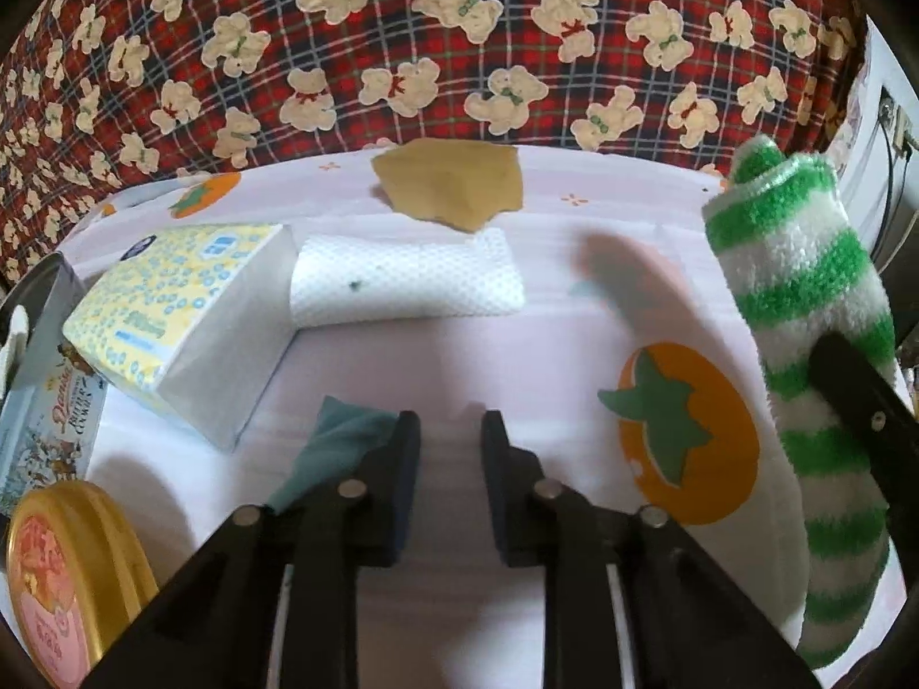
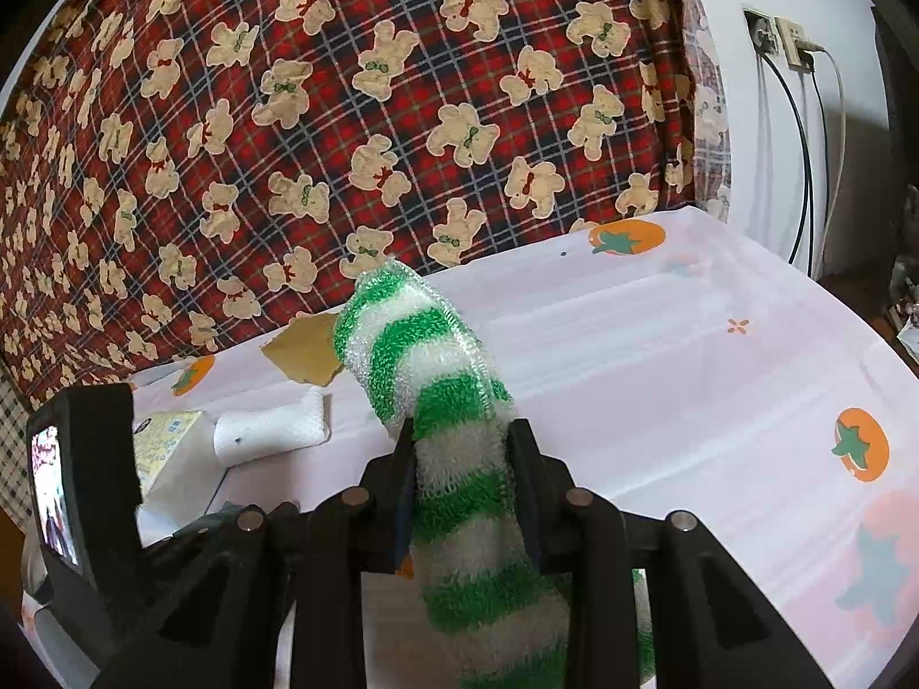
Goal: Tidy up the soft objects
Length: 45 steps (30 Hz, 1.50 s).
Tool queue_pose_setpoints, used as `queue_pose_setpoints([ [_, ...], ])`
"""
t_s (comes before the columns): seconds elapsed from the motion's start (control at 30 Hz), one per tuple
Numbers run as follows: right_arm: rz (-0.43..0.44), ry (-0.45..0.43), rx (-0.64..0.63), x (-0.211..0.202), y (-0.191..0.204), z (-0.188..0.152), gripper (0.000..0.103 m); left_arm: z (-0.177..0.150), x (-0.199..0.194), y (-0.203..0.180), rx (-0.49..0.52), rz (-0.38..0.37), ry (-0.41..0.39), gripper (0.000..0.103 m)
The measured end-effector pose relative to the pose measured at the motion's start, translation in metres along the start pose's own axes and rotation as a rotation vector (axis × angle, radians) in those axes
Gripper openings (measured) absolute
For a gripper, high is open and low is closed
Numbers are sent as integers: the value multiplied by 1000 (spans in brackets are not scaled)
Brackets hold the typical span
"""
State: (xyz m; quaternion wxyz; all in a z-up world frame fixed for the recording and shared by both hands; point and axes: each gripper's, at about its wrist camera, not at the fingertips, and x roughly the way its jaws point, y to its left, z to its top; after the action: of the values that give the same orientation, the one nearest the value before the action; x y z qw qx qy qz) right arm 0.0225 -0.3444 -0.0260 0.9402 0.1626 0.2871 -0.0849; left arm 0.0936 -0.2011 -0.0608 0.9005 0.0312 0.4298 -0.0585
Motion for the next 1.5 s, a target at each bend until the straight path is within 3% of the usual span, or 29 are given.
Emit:
queue_pose_setpoints([
  [0.1,-7,2,-1,1,-1,0,32,1,0,2,4,-52,-1,10],
  [0.27,-8,-19,4,0,-3,1,32,0,-4,12,-26,-277,-15,6],
  [0.5,-14,-34,13,0,-7,2,32,-6,-41,33,-6,-526,-183,6],
  [0.63,-7,-64,14,-4,-7,3,32,-10,-66,42,27,-622,-285,6],
  [0.73,2,-95,9,-9,-6,4,32,-14,-85,53,42,-646,-350,6],
  [0.97,2,-143,-31,-17,3,1,32,-27,-111,77,84,-657,-432,6],
  [1.1,-1,-131,-61,-15,11,-1,32,-18,-108,89,68,-577,-398,6],
  [1.13,-1,-134,-66,-15,11,-2,32,-10,-105,94,38,-554,-371,8],
  [1.2,-4,-143,-73,-17,13,-2,32,2,-97,101,-7,-519,-293,23],
  [1.27,-4,-145,-76,-18,13,-2,32,17,-82,102,-55,-482,-162,54],
  [1.33,2,-139,-66,-18,12,-1,33,25,-67,96,-88,-421,-57,56],
  [1.5,21,-119,-28,-17,6,0,33,17,-44,57,9,-230,0,56],
])
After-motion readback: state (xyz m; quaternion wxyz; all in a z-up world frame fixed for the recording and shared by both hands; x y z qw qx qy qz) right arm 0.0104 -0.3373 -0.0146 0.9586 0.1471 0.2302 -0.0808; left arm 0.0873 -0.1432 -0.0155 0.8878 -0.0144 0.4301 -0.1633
